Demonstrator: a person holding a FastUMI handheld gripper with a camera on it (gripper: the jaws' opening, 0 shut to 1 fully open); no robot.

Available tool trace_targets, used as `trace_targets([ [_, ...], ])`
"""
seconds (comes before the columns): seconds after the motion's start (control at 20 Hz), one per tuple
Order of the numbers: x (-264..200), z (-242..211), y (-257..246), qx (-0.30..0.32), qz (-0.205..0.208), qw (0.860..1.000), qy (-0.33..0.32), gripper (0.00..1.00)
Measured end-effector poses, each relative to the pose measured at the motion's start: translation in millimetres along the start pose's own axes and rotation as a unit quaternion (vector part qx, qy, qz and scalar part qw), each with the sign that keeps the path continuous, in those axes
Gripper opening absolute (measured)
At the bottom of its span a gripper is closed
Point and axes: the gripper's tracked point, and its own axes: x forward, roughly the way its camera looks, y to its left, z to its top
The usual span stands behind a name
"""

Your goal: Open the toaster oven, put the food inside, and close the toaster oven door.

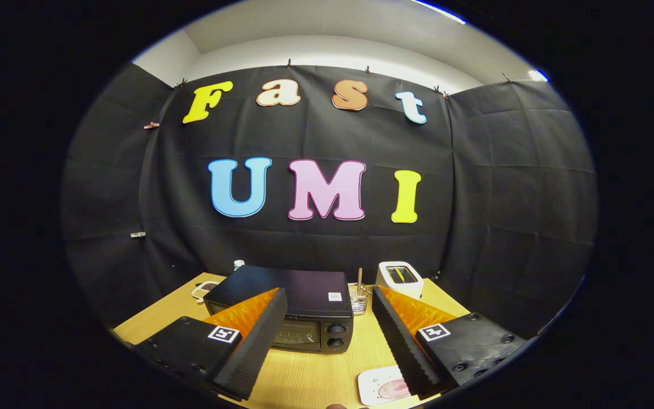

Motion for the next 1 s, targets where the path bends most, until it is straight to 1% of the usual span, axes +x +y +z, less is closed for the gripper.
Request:
trace_targets([
  [0.25,2.5,-6.3,2.3,-0.003,0.0,1.0,0.007,0.98],
  [0.65,14.1,-29.2,32.7,-0.008,0.028,0.999,0.036,0.98],
  [1.0,22.0,-40.4,46.3,-0.009,0.039,0.998,0.051,0.98],
])
